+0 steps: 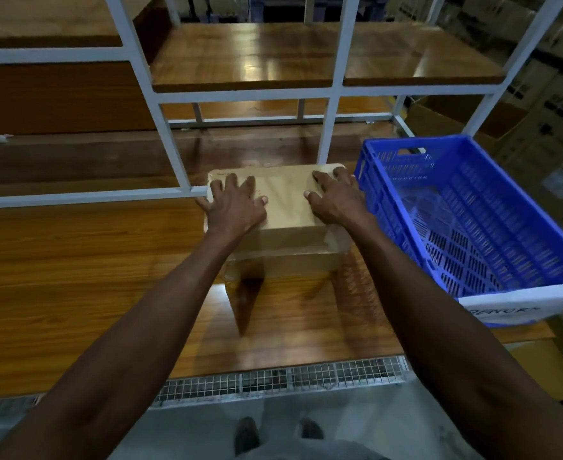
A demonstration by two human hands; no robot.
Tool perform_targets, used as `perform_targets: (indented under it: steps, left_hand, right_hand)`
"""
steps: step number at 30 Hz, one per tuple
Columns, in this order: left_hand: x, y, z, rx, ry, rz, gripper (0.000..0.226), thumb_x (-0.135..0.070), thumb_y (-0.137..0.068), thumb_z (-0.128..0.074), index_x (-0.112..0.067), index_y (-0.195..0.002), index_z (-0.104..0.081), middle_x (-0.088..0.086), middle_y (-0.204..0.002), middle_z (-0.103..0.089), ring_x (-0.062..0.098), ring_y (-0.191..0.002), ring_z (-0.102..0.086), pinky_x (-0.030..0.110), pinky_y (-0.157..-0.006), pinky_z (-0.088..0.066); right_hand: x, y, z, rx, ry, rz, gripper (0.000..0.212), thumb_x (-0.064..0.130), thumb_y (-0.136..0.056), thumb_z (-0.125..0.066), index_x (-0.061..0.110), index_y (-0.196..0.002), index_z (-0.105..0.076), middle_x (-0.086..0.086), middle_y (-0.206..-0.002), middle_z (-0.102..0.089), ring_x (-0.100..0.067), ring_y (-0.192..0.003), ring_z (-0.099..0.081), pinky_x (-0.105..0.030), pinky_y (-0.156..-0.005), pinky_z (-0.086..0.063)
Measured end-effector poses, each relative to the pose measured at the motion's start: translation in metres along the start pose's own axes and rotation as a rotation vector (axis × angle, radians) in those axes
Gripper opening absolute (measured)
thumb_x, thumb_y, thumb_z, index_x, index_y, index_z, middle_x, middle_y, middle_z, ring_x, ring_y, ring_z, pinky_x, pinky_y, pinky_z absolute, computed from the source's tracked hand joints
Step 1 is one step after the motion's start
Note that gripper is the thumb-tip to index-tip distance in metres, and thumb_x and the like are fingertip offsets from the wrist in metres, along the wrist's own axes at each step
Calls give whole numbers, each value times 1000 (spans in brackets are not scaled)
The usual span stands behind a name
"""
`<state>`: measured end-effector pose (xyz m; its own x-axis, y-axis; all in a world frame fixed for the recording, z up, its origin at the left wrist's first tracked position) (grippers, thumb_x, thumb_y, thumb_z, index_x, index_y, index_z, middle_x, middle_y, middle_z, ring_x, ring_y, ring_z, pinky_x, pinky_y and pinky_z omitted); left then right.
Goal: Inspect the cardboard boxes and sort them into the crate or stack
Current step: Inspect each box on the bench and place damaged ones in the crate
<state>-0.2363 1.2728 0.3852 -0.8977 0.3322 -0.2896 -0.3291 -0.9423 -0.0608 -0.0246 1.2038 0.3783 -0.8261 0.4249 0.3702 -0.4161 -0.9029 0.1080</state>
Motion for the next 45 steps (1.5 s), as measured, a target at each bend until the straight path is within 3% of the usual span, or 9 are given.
perform_targets:
  steps: [8, 20, 29, 32, 35, 37, 39, 41, 45]
  left_hand:
    - [4, -9, -4, 117, -42, 38, 74, -70, -94, -47, -36, -158, -32, 5, -168, -23, 38, -153, -16, 71, -115, -13]
    - [-9, 45, -13, 44, 61, -52, 65, -60, -90, -63, -39, -148, -43, 4, -160, -32, 32, -151, -20, 65, -115, -13]
    - [18, 56, -15, -80, 124, -170, 65, -47, -91, -71, -44, -150, -44, 1, -167, -27, 26, -155, -15, 52, -118, -10]
    - [41, 67, -9, -247, 233, -22, 77, -55, -78, -80, -46, -148, -46, 5, -170, -10, 37, -155, -3, 62, -118, -12]
    - [69, 77, -23, -252, 525, 278, 122, -60, -65, -89, -46, -160, -12, 5, -171, 0, 38, -156, -4, 68, -115, -18]
    - [79, 79, -39, -187, 773, 405, 134, -60, -60, -92, -39, -160, -5, 7, -169, -18, 37, -154, -21, 68, -113, -28]
    - [79, 81, -49, -140, 974, 432, 108, -55, -60, -93, -34, -147, -32, 1, -142, -53, 32, -137, -50, 58, -103, -50]
    - [77, 85, -45, -166, 1002, 428, 84, -54, -61, -93, -38, -128, -44, -9, -116, -59, 22, -117, -61, 51, -93, -58]
    - [67, 85, -32, -242, 975, 353, 83, -78, -53, -84, -43, -120, -51, -15, -115, -62, 16, -112, -61, 54, -90, -58]
  right_hand:
    - [25, -2, 6, 168, 143, -82, 65, 58, -95, -63, 28, -149, -47, -16, -167, -17, -51, -148, -22, -68, -113, -26]
    - [25, 22, -2, -12, 199, -6, 66, 66, -98, -47, 27, -151, -45, -14, -157, -40, -48, -137, -44, -61, -104, -39]
    - [-4, 41, -14, -23, -25, 109, 72, 73, -96, -46, 38, -158, -36, 3, -173, -21, -32, -160, -9, -60, -122, -10]
    - [-7, 46, -18, -45, -61, 117, 72, 73, -98, -43, 39, -160, -33, 2, -174, -14, -31, -161, 1, -58, -124, 0]
    - [-4, 49, -18, -86, -91, 120, 67, 69, -100, -43, 36, -158, -38, -1, -174, -16, -33, -160, 2, -55, -125, 2]
    - [-3, 49, -17, -105, -108, 132, 64, 68, -100, -44, 36, -155, -43, -2, -173, -20, -34, -160, -1, -55, -124, 1]
    - [-4, 48, -16, -107, -139, 138, 60, 67, -99, -46, 38, -151, -48, -2, -172, -23, -34, -160, -3, -54, -124, 1]
    - [-5, 48, -16, -108, -179, 125, 55, 66, -99, -50, 41, -148, -53, 0, -172, -24, -33, -160, -2, -55, -124, 3]
    - [0, 50, -15, -125, -264, 112, 54, 72, -95, -51, 48, -143, -56, 7, -170, -27, -37, -159, 3, -63, -120, 12]
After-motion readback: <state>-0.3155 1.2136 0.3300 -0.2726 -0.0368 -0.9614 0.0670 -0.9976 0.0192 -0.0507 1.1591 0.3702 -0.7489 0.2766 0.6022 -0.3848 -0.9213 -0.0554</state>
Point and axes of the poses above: each hand's wrist, its own y-axis away from the middle knuckle, its own z-axis out of the back of the hand, x = y × z, the point moved 9 cm from there along -y, towards the middle knuckle
